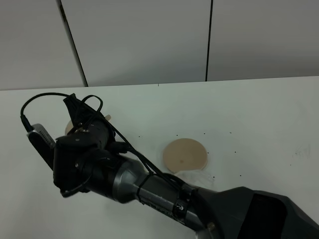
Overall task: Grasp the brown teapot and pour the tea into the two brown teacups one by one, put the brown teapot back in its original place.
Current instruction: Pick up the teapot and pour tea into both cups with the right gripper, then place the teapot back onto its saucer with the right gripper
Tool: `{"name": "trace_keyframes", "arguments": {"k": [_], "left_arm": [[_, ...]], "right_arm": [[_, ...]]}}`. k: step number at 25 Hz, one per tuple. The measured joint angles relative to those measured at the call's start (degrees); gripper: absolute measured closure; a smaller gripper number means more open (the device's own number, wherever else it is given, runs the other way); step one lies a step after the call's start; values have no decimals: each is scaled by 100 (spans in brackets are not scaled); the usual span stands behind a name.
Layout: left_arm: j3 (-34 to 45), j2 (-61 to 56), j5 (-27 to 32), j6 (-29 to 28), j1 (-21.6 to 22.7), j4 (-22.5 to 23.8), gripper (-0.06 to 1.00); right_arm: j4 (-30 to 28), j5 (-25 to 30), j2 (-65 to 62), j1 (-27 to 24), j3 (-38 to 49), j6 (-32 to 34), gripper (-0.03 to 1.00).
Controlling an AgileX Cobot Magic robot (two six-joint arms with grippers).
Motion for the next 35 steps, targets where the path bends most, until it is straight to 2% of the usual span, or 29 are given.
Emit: {"name": "trace_keyframes", "arguments": {"k": [5, 15, 23, 28, 35], "left_arm": [[0, 0, 0, 0, 0, 0, 66], [0, 0, 0, 7, 0, 0, 66], [0, 0, 0, 7, 0, 0, 66], [0, 0, 0, 7, 0, 0, 66], [0, 0, 0, 7, 0, 0, 66]], "right_arm": [[794, 156, -57, -122, -6, -448, 88], [1685, 223, -64, -260, -279, -806, 88], [3117, 781, -67, -614, -945, -1263, 88], [3520, 1092, -67, -718, -1103, -1279, 88], [4035, 1245, -67, -767, -1109, -1225, 88]]}}
